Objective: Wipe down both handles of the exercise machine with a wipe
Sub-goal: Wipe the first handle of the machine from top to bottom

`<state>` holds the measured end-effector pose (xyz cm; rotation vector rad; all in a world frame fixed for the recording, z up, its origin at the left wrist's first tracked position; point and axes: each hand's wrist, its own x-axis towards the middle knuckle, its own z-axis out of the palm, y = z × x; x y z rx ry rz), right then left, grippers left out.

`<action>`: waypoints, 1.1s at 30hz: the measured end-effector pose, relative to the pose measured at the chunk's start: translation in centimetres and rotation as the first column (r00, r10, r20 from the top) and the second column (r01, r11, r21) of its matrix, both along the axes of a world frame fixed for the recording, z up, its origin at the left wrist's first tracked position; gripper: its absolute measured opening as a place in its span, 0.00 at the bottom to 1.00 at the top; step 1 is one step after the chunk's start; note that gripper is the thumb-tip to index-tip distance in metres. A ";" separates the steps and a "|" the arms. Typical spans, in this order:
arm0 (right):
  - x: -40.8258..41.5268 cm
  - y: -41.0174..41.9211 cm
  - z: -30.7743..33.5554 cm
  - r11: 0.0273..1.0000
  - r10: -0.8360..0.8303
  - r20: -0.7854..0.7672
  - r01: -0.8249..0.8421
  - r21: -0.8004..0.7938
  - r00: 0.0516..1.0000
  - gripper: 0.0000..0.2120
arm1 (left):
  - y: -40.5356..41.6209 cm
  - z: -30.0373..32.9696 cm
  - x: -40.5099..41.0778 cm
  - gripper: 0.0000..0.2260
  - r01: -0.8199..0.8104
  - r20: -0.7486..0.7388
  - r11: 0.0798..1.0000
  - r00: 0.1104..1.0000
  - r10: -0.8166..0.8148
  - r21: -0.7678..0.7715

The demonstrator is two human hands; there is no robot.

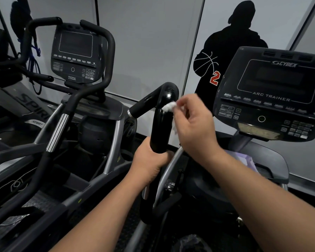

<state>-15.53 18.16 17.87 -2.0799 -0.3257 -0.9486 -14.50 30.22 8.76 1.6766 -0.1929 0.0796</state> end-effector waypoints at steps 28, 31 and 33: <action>3.5 -0.5 7.4 0.822 -0.137 0.048 0.141 -0.552 0.989 0.08 | 1.2 0.3 0.5 0.19 0.108 0.044 0.994 0.993 -0.107 -0.023; 2.8 0.6 6.5 0.715 -0.039 0.097 0.096 -0.692 0.995 0.06 | 1.0 1.1 0.6 0.20 0.089 0.077 0.995 0.993 -0.086 -0.037; 3.6 -0.4 7.9 0.787 -0.103 -0.012 0.074 -0.613 0.995 0.07 | 0.9 1.6 0.6 0.16 0.116 0.085 0.992 0.990 -0.111 -0.059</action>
